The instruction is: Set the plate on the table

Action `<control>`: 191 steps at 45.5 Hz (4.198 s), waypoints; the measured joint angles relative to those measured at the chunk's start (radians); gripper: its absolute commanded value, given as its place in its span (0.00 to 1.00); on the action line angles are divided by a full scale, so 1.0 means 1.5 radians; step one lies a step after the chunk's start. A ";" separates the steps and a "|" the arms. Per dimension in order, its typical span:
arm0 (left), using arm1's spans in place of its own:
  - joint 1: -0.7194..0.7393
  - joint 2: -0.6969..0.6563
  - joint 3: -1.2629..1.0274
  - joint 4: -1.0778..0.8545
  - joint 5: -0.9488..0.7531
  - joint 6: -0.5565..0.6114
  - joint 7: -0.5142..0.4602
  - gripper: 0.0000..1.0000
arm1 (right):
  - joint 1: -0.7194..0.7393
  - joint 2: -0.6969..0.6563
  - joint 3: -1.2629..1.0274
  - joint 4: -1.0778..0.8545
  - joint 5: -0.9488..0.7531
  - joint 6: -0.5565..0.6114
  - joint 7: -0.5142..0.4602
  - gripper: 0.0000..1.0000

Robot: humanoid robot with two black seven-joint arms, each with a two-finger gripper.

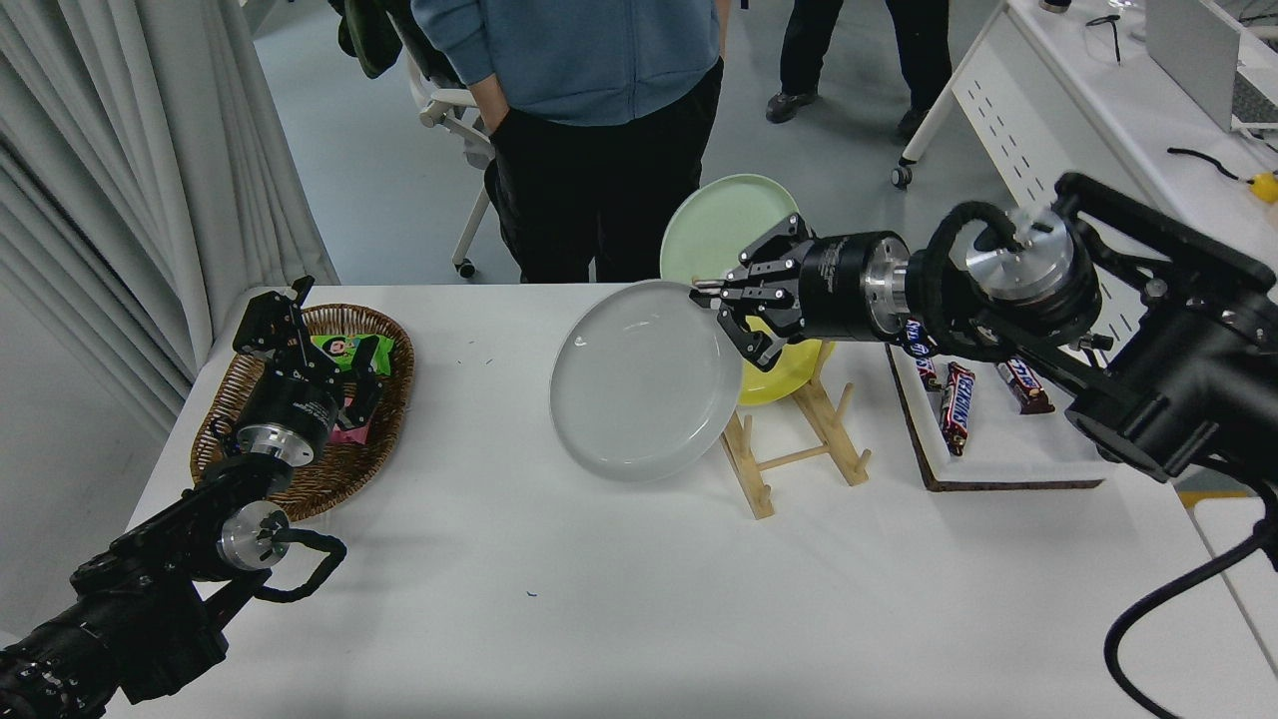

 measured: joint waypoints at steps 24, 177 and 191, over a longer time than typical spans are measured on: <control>0.000 0.000 0.000 0.000 0.000 0.000 0.000 1.00 | -0.074 0.019 -0.054 -0.009 0.056 -0.078 0.016 0.00; 0.000 0.000 0.000 0.000 0.000 0.000 0.000 1.00 | -0.188 0.162 0.050 -0.235 0.189 -0.224 0.095 0.00; 0.000 0.000 0.000 0.000 0.000 0.000 0.000 1.00 | -0.193 0.171 0.047 -0.237 0.194 -0.224 0.099 0.00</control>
